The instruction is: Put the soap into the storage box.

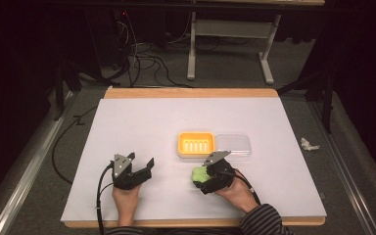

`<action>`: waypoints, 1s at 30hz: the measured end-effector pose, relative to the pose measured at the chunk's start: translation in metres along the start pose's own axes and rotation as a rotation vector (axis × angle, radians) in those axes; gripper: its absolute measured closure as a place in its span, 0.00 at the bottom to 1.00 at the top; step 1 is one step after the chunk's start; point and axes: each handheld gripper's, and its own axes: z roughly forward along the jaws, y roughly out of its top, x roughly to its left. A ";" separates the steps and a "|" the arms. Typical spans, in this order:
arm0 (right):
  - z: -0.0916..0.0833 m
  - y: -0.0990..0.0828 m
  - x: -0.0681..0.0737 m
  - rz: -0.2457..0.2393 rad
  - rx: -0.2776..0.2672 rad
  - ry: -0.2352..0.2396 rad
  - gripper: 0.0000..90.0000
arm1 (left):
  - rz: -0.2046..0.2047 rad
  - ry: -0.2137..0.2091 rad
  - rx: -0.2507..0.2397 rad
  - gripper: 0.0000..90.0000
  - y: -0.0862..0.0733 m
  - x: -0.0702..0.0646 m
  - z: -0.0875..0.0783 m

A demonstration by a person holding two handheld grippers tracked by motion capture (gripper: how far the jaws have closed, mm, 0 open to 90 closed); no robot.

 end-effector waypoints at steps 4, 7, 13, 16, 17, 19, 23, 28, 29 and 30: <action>0.006 0.001 0.000 0.000 0.038 -0.015 0.22 | 0.000 0.002 -0.001 0.25 0.000 0.000 0.000; 0.010 0.002 0.002 0.001 0.062 -0.023 0.24 | -0.010 0.000 -0.005 0.25 0.000 0.000 0.000; 0.013 0.003 0.002 0.001 0.061 -0.008 0.27 | -0.006 0.000 -0.001 0.25 0.000 0.001 0.000; 0.015 0.003 0.002 0.005 0.067 -0.007 0.28 | -0.009 0.000 -0.001 0.25 0.001 0.001 0.000; 0.014 0.003 0.002 0.005 0.068 -0.007 0.28 | -0.010 -0.001 -0.002 0.25 0.001 0.001 0.000; 0.014 0.003 0.001 -0.004 0.070 -0.007 0.28 | -0.010 -0.001 -0.003 0.25 0.001 0.001 0.000; 0.014 0.003 0.000 -0.017 0.069 0.005 0.28 | -0.012 -0.003 -0.004 0.25 0.001 0.001 0.000; 0.012 0.001 -0.004 -0.004 0.048 0.035 0.28 | -0.012 0.000 -0.003 0.25 0.001 0.001 0.000; 0.011 0.001 -0.004 -0.006 0.041 0.036 0.28 | -0.012 0.000 -0.002 0.25 0.001 0.001 0.000; 0.010 0.001 -0.004 -0.006 0.037 0.033 0.29 | -0.012 0.000 -0.002 0.25 0.001 0.001 0.000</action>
